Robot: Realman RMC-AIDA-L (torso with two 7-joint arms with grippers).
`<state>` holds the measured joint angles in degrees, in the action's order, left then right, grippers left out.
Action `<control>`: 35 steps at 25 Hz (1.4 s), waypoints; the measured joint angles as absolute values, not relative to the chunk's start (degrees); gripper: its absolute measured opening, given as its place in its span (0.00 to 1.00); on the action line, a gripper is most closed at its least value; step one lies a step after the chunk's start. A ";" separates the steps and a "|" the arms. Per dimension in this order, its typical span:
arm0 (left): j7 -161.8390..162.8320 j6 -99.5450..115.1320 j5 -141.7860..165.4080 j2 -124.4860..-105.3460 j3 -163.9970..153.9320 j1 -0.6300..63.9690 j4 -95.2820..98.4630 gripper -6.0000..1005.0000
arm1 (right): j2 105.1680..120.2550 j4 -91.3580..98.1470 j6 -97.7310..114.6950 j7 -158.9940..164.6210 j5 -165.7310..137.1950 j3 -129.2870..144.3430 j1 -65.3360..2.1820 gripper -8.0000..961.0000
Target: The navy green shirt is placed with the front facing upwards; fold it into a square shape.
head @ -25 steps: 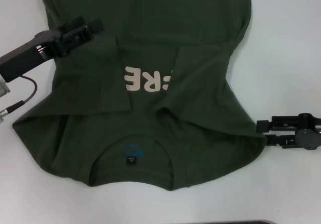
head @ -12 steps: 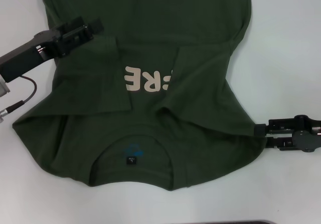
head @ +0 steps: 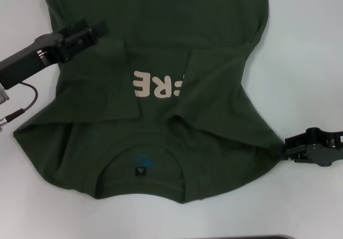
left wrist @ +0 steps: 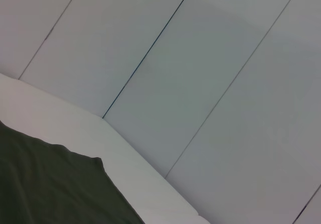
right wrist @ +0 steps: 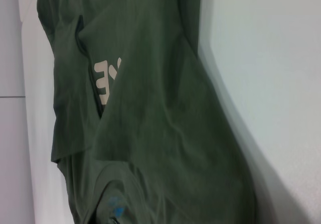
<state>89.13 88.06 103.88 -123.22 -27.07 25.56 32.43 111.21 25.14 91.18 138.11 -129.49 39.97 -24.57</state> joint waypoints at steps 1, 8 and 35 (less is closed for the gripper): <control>89.13 88.06 103.88 -123.22 -27.00 25.55 32.43 0.87 | 111.21 25.14 91.13 138.14 -129.49 39.80 -24.55 0.40; 89.11 88.06 103.88 -123.22 -26.51 25.60 32.43 0.87 | 111.18 25.14 90.65 137.91 -129.49 39.42 -23.97 0.12; 92.86 92.54 110.18 -121.28 -24.82 21.97 34.22 0.87 | 110.36 25.76 94.64 126.96 -129.09 30.31 -18.81 0.06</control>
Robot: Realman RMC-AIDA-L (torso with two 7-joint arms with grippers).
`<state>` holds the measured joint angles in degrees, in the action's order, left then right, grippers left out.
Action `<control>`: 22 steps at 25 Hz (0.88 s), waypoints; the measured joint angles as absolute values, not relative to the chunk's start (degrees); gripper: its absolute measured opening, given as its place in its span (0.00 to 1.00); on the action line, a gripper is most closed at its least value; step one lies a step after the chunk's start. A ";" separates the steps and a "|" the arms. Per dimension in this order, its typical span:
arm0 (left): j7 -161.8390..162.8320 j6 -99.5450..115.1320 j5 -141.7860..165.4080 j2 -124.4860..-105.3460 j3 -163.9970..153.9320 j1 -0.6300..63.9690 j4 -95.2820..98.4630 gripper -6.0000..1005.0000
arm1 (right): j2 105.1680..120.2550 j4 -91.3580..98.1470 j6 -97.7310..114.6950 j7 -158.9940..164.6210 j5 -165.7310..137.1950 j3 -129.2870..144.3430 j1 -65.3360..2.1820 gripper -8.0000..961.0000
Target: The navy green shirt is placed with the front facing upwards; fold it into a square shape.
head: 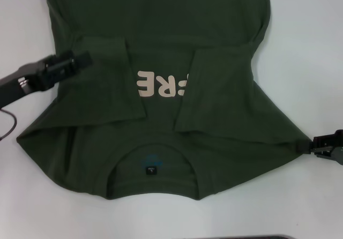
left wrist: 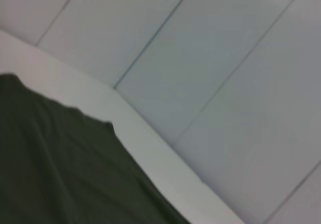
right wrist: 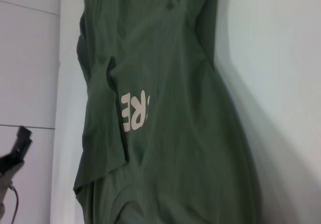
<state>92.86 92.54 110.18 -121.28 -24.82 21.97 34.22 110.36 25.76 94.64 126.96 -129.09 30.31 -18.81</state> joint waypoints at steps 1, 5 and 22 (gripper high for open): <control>93.63 93.26 111.60 -121.06 -24.54 21.84 34.79 0.87 | 110.36 25.76 94.64 126.95 -129.08 30.27 -18.88 0.06; 97.48 95.96 117.88 -119.84 -22.20 21.69 37.17 0.87 | 110.38 25.75 94.61 126.55 -129.04 29.80 -19.09 0.06; 110.27 97.87 138.54 -116.66 -14.35 22.64 43.64 0.87 | 109.71 25.75 94.22 126.22 -129.02 29.62 -19.50 0.06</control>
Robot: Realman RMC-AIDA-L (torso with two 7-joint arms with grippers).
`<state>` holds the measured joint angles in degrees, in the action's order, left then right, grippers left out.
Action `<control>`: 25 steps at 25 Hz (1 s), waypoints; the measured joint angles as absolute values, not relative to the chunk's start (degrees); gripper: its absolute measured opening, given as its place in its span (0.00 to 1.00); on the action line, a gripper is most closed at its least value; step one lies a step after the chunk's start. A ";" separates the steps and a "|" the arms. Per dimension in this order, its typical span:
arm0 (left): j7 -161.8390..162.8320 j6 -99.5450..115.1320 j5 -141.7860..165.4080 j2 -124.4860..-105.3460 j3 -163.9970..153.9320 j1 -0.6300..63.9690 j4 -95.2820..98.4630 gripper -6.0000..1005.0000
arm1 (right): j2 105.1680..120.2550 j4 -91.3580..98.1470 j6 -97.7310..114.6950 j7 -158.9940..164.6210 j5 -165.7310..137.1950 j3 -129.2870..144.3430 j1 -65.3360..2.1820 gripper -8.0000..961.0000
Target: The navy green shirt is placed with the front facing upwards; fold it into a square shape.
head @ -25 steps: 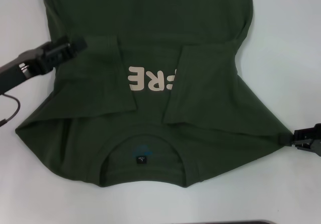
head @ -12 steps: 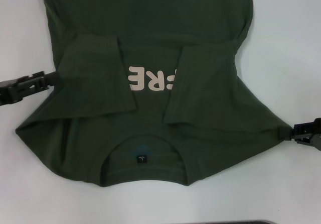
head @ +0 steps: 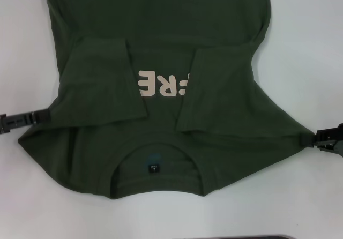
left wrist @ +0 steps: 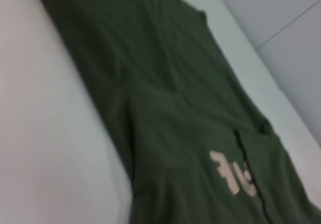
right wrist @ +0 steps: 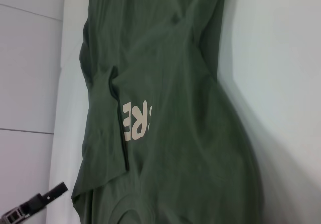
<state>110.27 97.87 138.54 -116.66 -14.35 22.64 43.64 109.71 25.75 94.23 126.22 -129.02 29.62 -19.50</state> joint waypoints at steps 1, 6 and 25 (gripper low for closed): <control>110.70 97.91 139.60 -116.65 -14.33 22.75 43.81 0.87 | 109.64 25.75 94.22 126.26 -129.02 29.62 -19.52 0.06; 112.03 97.38 143.53 -116.24 -13.98 23.54 44.08 0.87 | 109.39 25.75 94.21 126.48 -129.02 29.54 -19.78 0.06; 113.99 95.03 149.46 -115.15 -13.62 25.50 44.20 0.87 | 109.33 25.75 93.69 126.99 -129.02 29.53 -20.49 0.06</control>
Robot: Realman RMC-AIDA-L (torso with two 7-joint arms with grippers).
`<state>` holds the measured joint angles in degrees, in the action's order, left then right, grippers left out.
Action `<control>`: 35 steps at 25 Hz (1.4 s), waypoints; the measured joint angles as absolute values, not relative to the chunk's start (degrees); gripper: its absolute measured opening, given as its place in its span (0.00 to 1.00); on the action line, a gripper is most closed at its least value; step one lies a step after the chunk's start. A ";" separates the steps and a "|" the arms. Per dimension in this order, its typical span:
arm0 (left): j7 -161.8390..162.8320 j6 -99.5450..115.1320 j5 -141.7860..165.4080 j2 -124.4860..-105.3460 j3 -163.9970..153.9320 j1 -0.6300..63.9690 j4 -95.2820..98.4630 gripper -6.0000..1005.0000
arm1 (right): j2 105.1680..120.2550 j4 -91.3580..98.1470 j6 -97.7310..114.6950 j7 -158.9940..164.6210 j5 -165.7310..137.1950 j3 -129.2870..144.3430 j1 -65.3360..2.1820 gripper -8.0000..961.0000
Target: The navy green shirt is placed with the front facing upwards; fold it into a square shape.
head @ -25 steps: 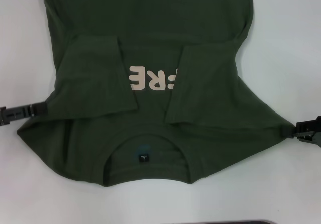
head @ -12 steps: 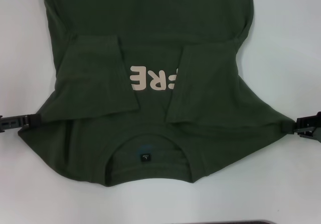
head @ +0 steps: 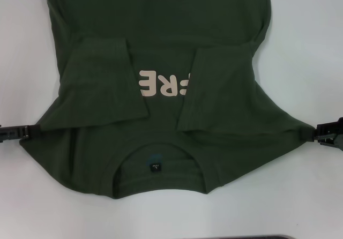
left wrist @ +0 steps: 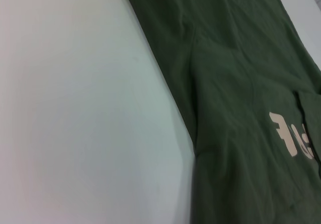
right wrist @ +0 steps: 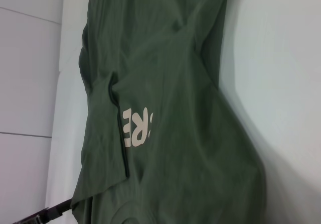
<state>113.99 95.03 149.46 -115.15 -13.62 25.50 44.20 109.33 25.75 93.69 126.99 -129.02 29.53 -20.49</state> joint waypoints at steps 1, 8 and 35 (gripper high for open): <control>114.18 95.22 149.84 -115.11 -13.69 25.66 44.19 0.86 | 109.30 25.75 93.68 127.00 -129.03 29.53 -20.48 0.06; 114.88 96.03 152.73 -114.87 -14.28 26.95 43.33 0.82 | 109.11 25.75 93.60 127.50 -129.02 29.29 -20.71 0.06; 115.12 91.14 152.82 -114.99 -14.16 27.21 41.38 0.17 | 109.07 25.75 93.61 127.70 -129.02 29.00 -21.80 0.06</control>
